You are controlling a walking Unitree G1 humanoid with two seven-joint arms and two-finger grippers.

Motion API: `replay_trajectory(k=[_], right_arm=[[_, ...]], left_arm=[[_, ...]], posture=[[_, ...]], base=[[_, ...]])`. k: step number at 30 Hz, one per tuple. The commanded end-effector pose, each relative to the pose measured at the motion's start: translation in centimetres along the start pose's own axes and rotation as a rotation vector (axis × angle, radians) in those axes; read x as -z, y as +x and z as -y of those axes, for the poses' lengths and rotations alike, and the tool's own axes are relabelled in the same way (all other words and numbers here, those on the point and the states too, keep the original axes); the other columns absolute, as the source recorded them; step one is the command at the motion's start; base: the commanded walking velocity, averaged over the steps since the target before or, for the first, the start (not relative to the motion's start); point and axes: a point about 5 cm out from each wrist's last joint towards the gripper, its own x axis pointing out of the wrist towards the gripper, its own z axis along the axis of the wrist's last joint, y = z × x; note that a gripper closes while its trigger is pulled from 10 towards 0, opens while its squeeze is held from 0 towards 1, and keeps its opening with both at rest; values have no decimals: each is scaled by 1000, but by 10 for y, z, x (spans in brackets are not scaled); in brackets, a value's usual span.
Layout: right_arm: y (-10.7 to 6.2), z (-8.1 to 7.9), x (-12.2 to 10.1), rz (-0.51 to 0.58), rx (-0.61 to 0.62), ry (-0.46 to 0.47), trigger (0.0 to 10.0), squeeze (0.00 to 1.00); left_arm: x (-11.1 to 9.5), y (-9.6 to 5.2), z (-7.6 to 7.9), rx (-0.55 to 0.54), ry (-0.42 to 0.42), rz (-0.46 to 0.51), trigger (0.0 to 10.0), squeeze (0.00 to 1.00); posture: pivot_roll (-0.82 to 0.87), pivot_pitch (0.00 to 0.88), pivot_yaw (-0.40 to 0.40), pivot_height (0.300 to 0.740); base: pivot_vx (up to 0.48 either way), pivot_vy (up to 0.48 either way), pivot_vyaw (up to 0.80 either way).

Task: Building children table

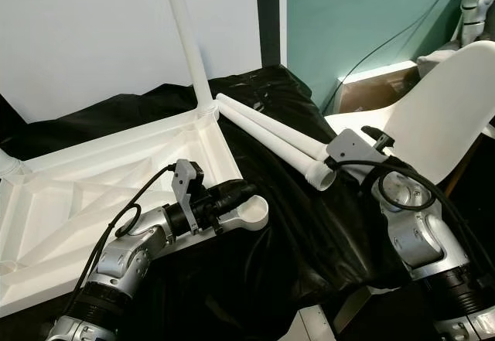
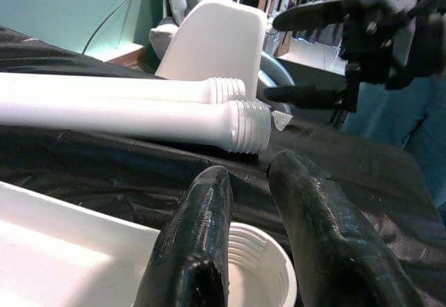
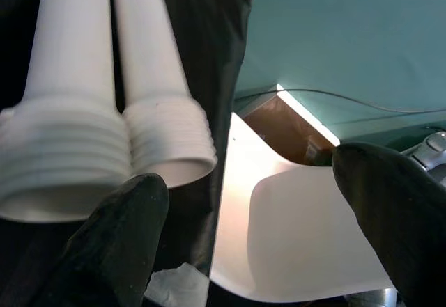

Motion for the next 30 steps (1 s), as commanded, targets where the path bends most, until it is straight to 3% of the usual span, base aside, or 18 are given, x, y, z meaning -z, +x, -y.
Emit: replay_trajectory(k=[1,9,14,30], right_arm=[[5,-1,-1,11,-2,-28,10000,0],[22,-4,0,27,-33,-95,10000,0],[43,-10,3,30,-65,-142,10000,0],[58,-24,-5,78,-134,-164,10000,0]], left_arm=[[6,-2,-1,-16,-12,-22,10000,0],[7,-9,-3,-43,-10,-23,10000,0],[7,-12,-4,-66,-8,-23,10000,0],[8,-18,-3,-96,-9,-22,10000,0]], posture=[[-89,0,107,740],[-47,0,94,740],[-30,0,89,740],[4,0,75,740]], base=[[0,0,0],[0,0,0],[0,0,0],[0,0,0]])
